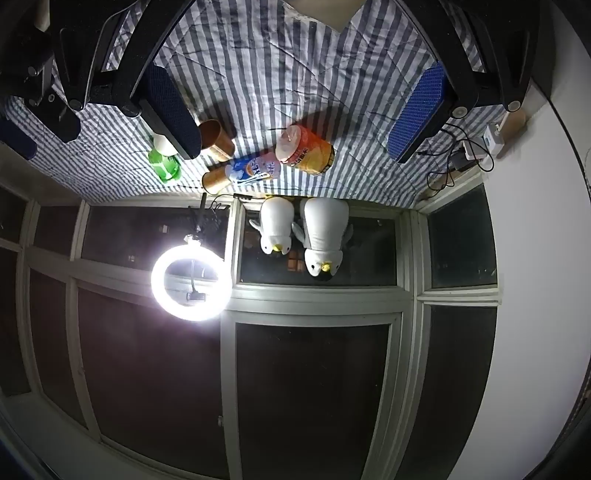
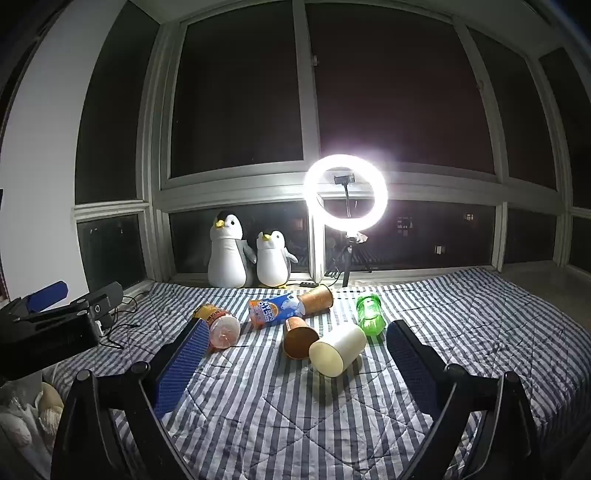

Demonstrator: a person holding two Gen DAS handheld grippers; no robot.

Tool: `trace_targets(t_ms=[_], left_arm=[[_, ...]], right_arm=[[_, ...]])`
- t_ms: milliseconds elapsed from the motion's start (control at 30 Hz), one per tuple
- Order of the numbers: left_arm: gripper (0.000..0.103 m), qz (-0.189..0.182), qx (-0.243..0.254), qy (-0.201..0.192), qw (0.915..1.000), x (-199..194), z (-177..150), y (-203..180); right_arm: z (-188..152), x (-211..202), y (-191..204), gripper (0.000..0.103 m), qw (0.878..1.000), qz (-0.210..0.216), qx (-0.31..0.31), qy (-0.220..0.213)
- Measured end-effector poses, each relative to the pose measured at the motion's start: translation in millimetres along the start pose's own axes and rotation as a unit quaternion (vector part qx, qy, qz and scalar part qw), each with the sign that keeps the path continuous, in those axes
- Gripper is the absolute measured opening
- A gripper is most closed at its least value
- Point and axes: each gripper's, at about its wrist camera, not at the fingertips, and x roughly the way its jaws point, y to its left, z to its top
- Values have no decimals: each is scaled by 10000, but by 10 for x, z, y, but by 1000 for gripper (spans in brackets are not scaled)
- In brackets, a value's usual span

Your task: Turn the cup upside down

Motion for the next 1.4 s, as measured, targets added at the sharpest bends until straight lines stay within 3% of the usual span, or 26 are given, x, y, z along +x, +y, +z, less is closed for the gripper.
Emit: trace_targets(t_ms=[1400], left_arm=[[102,7,-44,86,10000,93,-86,-22]], right_arm=[[-22,69,-2,96,9999,-126,-5,74]])
